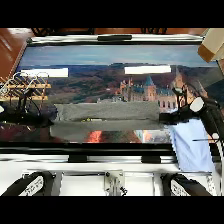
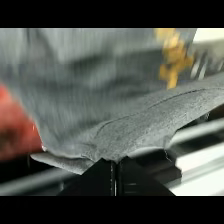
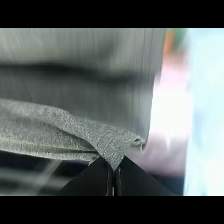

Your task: Fold the shirts.

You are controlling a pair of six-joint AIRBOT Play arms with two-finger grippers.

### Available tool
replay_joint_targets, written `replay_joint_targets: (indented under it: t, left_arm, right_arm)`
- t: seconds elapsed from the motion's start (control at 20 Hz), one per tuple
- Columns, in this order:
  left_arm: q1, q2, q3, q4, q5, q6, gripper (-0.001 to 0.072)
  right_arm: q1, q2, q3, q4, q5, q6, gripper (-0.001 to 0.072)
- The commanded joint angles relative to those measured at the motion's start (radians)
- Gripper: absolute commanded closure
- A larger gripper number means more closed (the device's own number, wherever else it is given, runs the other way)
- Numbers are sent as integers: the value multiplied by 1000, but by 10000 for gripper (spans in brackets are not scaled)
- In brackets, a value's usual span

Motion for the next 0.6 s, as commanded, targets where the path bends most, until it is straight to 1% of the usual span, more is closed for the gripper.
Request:
replay_joint_targets:
  t: [0.0,0.15,0.25,0.45,0.55]
  left_arm:
    - [1,-115,75,-82,88,9,683]
    - [1,-249,134,-104,92,2,682]
    - [2,-311,183,-121,101,1,682]
    - [2,-388,315,-147,103,2,683]
    - [2,-413,337,-161,124,-7,682]
  right_arm:
    - [0,-106,126,16,-98,0,650]
    - [2,-251,221,49,-107,2,650]
    - [1,-325,278,42,-108,5,650]
    - [2,-391,349,37,-119,4,650]
    - [2,-406,349,36,-122,5,650]
